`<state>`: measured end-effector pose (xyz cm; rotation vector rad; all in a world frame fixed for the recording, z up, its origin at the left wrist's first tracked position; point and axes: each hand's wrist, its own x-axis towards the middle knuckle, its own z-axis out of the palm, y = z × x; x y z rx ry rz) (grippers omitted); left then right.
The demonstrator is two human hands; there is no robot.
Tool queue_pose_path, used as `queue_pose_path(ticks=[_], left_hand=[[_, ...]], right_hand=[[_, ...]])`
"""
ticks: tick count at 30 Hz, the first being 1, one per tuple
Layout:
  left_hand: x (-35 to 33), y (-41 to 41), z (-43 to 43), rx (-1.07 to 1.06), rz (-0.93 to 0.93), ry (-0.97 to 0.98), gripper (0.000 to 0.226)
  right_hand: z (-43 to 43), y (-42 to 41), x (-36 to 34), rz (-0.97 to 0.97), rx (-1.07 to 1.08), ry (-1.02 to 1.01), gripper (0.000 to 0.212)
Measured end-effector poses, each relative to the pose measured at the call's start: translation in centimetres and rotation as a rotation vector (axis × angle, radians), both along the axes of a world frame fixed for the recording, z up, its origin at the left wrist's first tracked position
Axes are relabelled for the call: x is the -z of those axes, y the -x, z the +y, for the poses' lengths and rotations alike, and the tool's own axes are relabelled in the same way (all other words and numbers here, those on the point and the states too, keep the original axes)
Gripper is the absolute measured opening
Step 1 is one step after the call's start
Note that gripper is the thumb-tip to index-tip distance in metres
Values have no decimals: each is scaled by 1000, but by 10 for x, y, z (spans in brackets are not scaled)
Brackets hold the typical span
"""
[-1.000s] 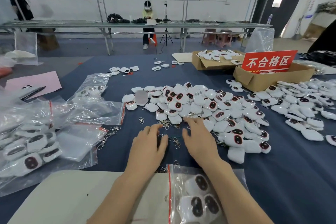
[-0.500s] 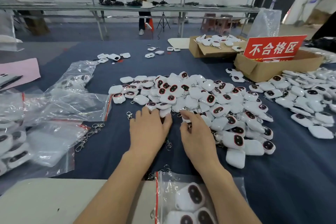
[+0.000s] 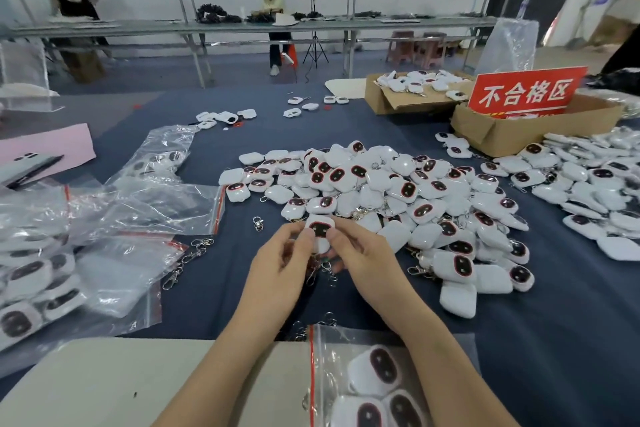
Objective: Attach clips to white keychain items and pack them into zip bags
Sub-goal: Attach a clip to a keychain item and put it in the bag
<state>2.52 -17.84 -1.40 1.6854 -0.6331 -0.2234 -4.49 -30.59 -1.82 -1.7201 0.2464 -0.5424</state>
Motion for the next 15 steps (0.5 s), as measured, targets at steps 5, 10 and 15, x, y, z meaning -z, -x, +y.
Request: queue_pose_path(ticks=[5,10,15], left_hand=[[1,-1,2,-12,21,-13,14],[0,-2,2,-7,51,-2,15],[1,-2,2,5,65,15,16]], right_hand=[[4,0,1,-17,-1,49,32],[5,1,0,-31,-18,87,38],[5,1,1,-28,-15,81,36]])
